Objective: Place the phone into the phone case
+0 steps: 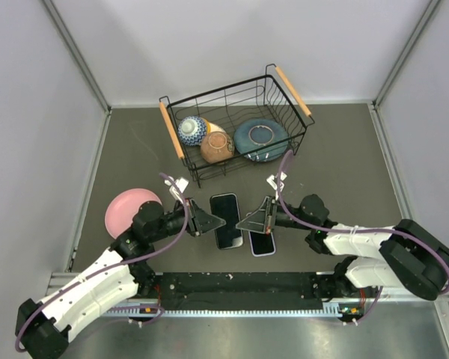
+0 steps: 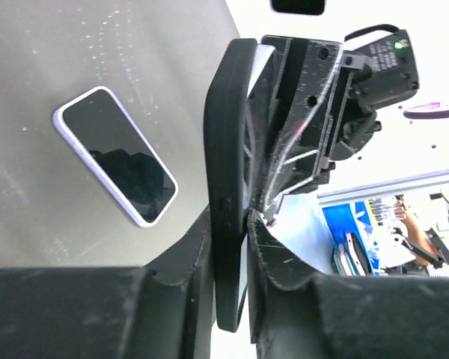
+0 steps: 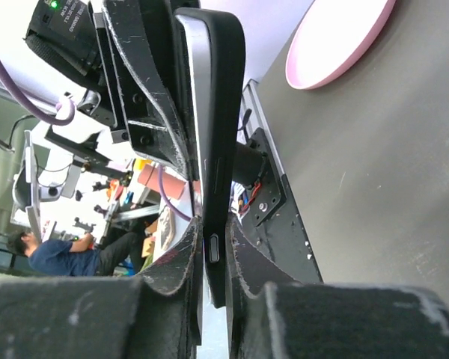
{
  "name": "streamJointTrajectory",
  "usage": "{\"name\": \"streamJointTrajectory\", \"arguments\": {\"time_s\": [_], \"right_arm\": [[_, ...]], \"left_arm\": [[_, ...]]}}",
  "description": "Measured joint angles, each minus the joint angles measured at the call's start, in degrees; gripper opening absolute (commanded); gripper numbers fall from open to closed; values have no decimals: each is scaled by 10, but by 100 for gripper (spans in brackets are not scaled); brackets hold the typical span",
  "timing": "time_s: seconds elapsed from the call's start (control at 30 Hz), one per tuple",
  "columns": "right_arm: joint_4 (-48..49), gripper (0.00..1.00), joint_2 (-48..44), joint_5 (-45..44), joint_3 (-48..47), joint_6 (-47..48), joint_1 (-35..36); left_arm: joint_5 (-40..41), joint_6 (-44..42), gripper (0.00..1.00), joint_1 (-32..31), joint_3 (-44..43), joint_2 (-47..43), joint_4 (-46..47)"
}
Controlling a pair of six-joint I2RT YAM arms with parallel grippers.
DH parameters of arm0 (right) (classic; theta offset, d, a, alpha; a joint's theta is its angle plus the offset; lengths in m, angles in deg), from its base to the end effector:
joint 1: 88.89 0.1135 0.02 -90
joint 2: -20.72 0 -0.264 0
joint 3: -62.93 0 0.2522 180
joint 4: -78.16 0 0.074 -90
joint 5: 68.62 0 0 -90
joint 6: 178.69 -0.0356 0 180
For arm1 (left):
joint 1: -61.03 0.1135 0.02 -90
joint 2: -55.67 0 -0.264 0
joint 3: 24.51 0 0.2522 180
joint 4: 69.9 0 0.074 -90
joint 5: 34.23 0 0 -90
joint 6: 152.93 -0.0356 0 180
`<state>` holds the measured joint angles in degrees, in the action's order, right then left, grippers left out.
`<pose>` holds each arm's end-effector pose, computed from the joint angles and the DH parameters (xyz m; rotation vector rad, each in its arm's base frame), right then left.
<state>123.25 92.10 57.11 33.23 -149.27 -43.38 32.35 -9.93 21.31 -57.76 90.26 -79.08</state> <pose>0.1441 0.1764 0.2021 -0.3700 1.8430 1.8531 0.1138 -0.1129 0.2380 0.1100 2.0061 -1.4745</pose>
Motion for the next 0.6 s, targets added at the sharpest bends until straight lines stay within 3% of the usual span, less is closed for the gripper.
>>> {"name": "streamJointTrajectory", "arguments": {"time_s": [0.07,0.27,0.37,0.6], "right_arm": [[4,25,0,1,1,-2,-2],[-14,60,-26,3,1,4,-2],[-56,67,-66,2,-2,23,-3],[-190,73,-121,-3,-53,78,-20]], "left_arm": [[-14,0,0,1,0,-7,16],[-34,-17,0,1,3,-2,28],[-59,-28,0,2,3,14,34],[-123,-46,0,3,3,50,61]]}}
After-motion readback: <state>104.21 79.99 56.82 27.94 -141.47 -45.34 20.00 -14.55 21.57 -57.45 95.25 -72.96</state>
